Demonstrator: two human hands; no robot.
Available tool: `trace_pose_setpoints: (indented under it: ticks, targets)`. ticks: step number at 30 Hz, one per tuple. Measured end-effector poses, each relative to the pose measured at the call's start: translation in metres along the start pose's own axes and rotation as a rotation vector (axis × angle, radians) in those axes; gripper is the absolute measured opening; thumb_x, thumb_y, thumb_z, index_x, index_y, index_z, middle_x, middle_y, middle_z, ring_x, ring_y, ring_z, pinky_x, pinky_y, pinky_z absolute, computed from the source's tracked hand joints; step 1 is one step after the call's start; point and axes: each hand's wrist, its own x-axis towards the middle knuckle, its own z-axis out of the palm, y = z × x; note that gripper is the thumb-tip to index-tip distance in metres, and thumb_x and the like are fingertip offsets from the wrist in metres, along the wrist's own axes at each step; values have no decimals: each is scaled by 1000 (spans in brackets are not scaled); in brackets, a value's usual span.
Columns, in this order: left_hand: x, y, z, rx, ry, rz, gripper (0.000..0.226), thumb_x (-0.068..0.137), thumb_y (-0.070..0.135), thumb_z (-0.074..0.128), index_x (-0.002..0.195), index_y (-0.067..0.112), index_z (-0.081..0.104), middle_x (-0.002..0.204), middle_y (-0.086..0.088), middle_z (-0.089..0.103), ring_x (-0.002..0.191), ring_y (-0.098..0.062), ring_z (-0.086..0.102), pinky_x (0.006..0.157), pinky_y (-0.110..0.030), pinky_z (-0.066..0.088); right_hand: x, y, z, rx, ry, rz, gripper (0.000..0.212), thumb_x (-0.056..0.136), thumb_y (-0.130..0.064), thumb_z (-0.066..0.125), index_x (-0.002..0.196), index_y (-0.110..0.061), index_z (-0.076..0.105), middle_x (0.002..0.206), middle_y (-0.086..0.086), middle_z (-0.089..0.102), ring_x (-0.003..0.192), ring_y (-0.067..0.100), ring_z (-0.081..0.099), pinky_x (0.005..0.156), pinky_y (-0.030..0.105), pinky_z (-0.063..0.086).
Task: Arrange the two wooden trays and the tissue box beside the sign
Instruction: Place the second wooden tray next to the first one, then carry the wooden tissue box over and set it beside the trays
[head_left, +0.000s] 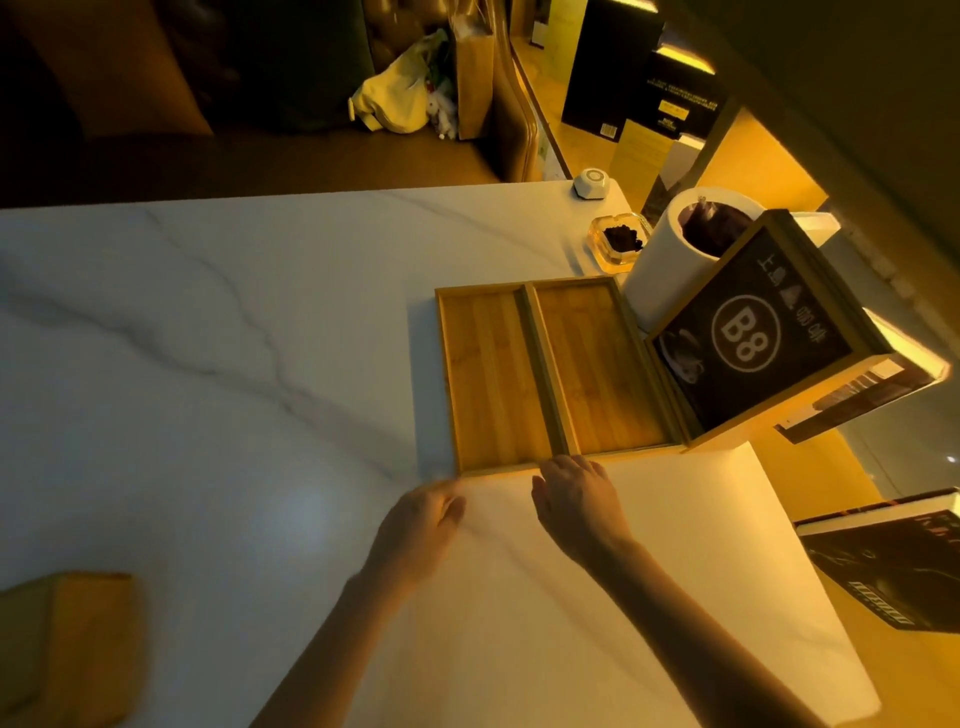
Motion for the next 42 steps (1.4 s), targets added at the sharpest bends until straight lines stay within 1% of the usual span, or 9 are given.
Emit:
trace_pose_setpoints:
  ticks: [2,5,13,19,25,29,32,38,42]
  targets:
    - [-9,-1,-17,-41,51,29,33,91,36,39,97,14,63,95,-12,69,86,-21,64,77,-27,48,4,-19,-14,16,43,-75,27,95,-23,39,99,-9,62,99,8,66,92,21,60,84,32,50]
    - [-28,-7,-45,-31,142,37,34,89,41,35,65,22,51,58,1,52,56,-13,50,58,-27,41,10,-57,-29,-3,72,-185,29,95,-23,38,92,-8,62,88,6,65,80,18,60,65,28,48]
    - [-97,-47,-125,81,579,-99,28,90,27,42,85,9,63,79,-11,69,69,-26,62,65,-43,53,9,-173,-45,111,135,-480,35,95,-26,37,87,-4,63,76,9,61,70,20,58,64,30,44]
    - [-162,-88,-149,47,899,-297,21,91,17,45,94,5,62,82,-16,67,68,-24,57,63,-34,43,-1,-246,-22,190,58,-693,34,96,-24,33,81,-4,57,74,8,54,75,26,54,62,31,33]
    - [-209,-141,-134,10,1007,-591,31,91,17,44,119,3,49,123,-19,53,112,-30,47,89,-32,38,-10,-294,22,307,-88,-699,34,97,-23,33,122,-9,51,121,11,59,111,25,52,90,34,42]
    - [-225,-168,-117,-30,992,-823,58,88,26,50,135,4,25,147,-24,22,135,-38,18,108,-53,27,-8,-312,50,380,-381,-695,56,97,-32,35,144,-13,14,154,6,22,140,21,20,112,32,18]
    - [-231,-172,-112,-289,1020,-908,76,85,35,53,140,5,10,151,-22,9,139,-35,7,112,-51,16,-4,-320,67,459,-585,-632,74,93,-41,42,145,-15,-3,157,3,0,143,18,3,114,34,7]
    - [-232,-171,-105,-691,1105,-845,65,80,45,55,132,14,32,128,-8,51,113,-23,50,94,-36,42,-6,-324,74,611,-705,-592,82,84,-42,58,144,-16,9,152,3,23,138,22,24,103,31,28]
    - [-230,-163,-107,-685,1120,-820,49,84,35,54,124,10,40,107,-4,55,94,-18,52,79,-29,42,-7,-319,69,628,-654,-599,71,86,-40,56,140,-15,19,144,8,38,129,26,37,88,27,30]
